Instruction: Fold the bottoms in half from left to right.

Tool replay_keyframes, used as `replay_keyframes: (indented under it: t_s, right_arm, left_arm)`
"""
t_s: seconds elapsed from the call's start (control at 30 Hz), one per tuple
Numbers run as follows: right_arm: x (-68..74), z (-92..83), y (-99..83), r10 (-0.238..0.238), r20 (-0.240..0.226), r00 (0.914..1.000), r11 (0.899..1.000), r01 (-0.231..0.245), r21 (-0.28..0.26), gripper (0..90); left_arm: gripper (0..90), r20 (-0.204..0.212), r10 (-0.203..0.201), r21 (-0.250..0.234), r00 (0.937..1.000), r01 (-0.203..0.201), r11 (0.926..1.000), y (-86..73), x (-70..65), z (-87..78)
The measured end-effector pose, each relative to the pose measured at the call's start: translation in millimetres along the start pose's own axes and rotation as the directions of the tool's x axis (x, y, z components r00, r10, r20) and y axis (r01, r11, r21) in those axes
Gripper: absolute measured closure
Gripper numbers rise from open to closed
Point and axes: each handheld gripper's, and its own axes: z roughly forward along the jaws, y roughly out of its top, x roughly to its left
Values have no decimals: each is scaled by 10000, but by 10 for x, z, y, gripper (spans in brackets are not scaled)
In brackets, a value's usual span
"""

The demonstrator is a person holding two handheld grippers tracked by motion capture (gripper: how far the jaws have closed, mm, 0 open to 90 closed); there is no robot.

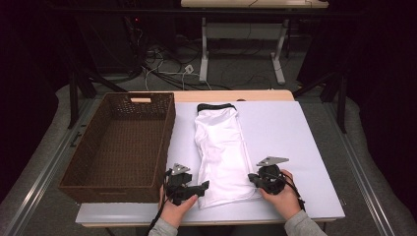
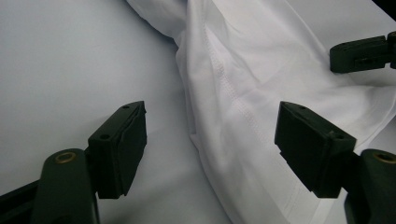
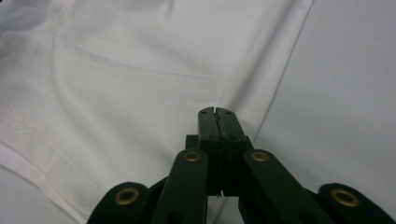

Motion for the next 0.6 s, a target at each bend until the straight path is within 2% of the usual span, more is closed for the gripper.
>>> replay_keyframes:
  t_s: [0.13,0.43,0.5,0.6]
  right_arm:
    - [-45,-15,8,52,71,10000,9999,-51,-88,900]
    - [-177,-22,-14,562,26,9984,9984,-562,18,900]
    - [-178,-30,-23,725,-51,9974,9974,-725,41,900]
    - [-159,-37,-39,638,-102,9979,9980,-638,41,900]
  left_arm:
    - [287,-53,37,64,10000,-36,10000,-9,-6,3]
    - [338,-240,253,265,9994,-247,9993,-15,-20,38]
    - [345,-328,216,231,9992,-209,9995,-19,-23,37]
    - [391,-469,467,292,9978,-453,9985,-25,-38,41]
